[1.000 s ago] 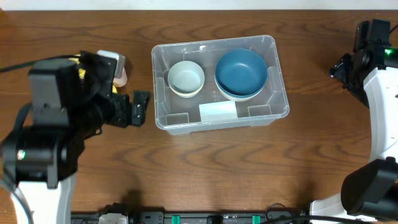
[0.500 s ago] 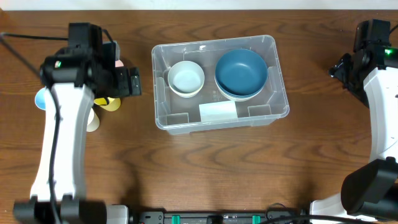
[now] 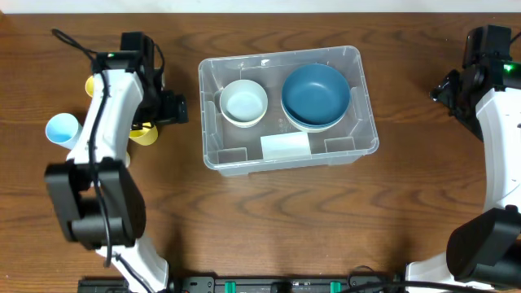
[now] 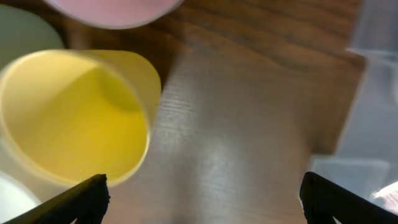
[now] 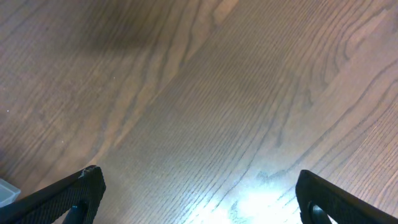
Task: Pack container
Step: 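Reach the left gripper to the yellow cup and grasp it, then carry the yellow cup into the container and release, then move the left gripper back and grasp the pink cup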
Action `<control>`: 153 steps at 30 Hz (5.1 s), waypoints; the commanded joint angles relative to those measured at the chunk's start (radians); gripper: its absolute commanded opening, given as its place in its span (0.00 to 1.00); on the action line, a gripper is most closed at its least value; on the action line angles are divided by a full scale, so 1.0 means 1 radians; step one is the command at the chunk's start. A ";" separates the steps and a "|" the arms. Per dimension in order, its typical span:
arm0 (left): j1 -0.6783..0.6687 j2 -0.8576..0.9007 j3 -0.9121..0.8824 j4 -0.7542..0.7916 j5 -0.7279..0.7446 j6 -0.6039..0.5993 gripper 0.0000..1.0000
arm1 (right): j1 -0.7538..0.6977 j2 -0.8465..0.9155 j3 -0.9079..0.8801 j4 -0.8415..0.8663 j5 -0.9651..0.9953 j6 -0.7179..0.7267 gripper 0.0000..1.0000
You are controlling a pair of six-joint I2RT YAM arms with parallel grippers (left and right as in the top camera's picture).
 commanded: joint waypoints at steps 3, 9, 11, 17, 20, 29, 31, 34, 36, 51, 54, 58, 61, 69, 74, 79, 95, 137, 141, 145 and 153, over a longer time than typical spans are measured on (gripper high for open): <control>0.010 0.079 0.011 0.031 -0.015 -0.004 0.98 | -0.004 0.000 0.002 -0.001 0.017 0.013 0.99; 0.024 0.119 0.011 0.064 -0.043 0.022 0.98 | -0.004 0.000 0.002 -0.001 0.018 0.013 0.99; 0.029 0.120 0.011 0.075 -0.060 0.022 0.95 | -0.004 0.000 0.002 -0.001 0.017 0.013 0.99; 0.032 0.120 0.011 0.081 -0.060 0.021 0.09 | -0.004 0.000 0.002 -0.001 0.018 0.013 0.99; 0.032 0.119 0.011 0.063 -0.059 0.009 0.06 | -0.004 0.000 0.002 -0.001 0.018 0.013 0.99; 0.007 0.024 0.012 -0.023 -0.058 -0.037 0.06 | -0.004 0.000 0.002 -0.001 0.018 0.013 0.99; -0.011 -0.048 0.016 -0.037 -0.057 -0.047 0.06 | -0.004 0.000 0.002 -0.001 0.018 0.013 0.99; -0.052 -0.190 0.021 -0.055 -0.048 -0.046 0.06 | -0.004 0.000 0.002 -0.001 0.017 0.013 0.99; -0.092 -0.294 0.022 -0.059 -0.003 -0.036 0.06 | -0.004 0.000 0.002 -0.001 0.018 0.013 0.99; -0.621 -0.445 0.016 0.060 0.132 0.185 0.06 | -0.004 0.000 0.002 -0.001 0.018 0.013 0.99; -0.671 -0.342 0.016 0.075 0.132 0.188 0.06 | -0.004 0.000 0.002 -0.001 0.018 0.013 0.99; -0.692 -0.212 0.016 0.103 0.133 0.187 0.06 | -0.004 0.000 0.002 -0.001 0.018 0.013 0.99; -0.693 -0.111 0.016 0.127 0.141 0.184 0.06 | -0.004 0.000 0.002 -0.001 0.018 0.013 0.99; -0.705 0.050 0.015 0.166 0.204 0.183 0.06 | -0.004 0.000 0.002 -0.001 0.018 0.013 0.99; -0.727 0.110 0.015 0.202 0.204 0.183 0.06 | -0.004 0.000 0.002 -0.001 0.018 0.013 0.99; -0.733 0.125 0.015 0.209 0.203 0.184 0.43 | -0.004 0.000 0.002 -0.001 0.018 0.013 0.99; -0.729 -0.063 0.032 0.156 0.109 0.184 0.86 | -0.004 0.000 0.002 -0.001 0.017 0.013 0.99; -0.037 0.098 0.032 0.346 -0.038 0.187 0.90 | -0.004 0.000 0.002 -0.001 0.018 0.013 0.99; -0.007 0.111 0.031 0.365 -0.037 0.187 0.90 | -0.004 0.000 0.002 -0.001 0.018 0.013 0.99; 0.012 0.112 0.030 0.374 -0.035 0.187 0.89 | -0.004 0.000 0.002 -0.001 0.018 0.013 0.99; 0.016 0.142 0.028 0.376 -0.033 0.187 0.63 | -0.004 0.000 0.002 -0.001 0.018 0.013 0.99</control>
